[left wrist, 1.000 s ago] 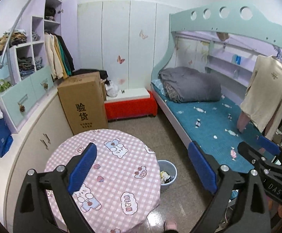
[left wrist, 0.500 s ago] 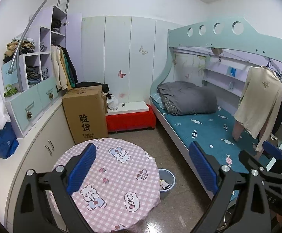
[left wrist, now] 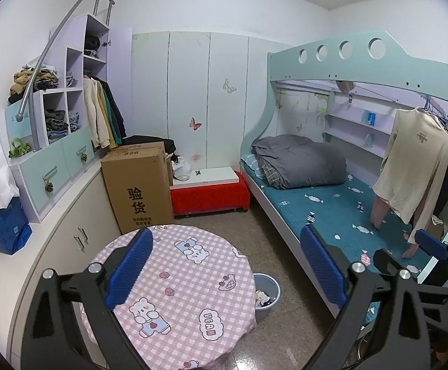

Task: Collect trash

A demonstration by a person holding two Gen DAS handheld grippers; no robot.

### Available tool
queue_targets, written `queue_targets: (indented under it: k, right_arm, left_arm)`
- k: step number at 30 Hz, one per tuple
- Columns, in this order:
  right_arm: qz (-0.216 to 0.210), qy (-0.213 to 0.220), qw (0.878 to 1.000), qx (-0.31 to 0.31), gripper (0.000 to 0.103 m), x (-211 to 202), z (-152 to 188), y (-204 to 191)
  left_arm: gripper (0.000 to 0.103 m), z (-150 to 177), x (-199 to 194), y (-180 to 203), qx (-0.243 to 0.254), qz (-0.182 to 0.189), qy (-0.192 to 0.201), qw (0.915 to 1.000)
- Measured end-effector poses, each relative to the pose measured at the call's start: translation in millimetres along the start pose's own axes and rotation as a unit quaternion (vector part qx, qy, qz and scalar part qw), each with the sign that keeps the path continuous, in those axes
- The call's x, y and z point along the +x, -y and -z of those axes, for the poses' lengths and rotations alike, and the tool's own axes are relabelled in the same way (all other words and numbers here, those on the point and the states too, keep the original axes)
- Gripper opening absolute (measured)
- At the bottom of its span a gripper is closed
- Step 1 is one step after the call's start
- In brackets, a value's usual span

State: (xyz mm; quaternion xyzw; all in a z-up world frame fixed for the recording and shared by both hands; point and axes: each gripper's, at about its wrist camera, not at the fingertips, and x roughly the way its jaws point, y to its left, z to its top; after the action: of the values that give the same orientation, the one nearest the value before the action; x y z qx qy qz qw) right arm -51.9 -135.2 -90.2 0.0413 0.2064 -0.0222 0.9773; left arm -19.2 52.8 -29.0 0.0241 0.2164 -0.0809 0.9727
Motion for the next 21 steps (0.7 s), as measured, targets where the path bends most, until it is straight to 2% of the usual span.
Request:
queue_targets:
  k: [21]
  right_arm:
    - [0.001,0.000,1.000,0.009,0.090,-0.2,-0.8,5.0]
  left_arm:
    - [0.094,2.1,0.9,9.1,0.015,0.014,-0.001,0.9998]
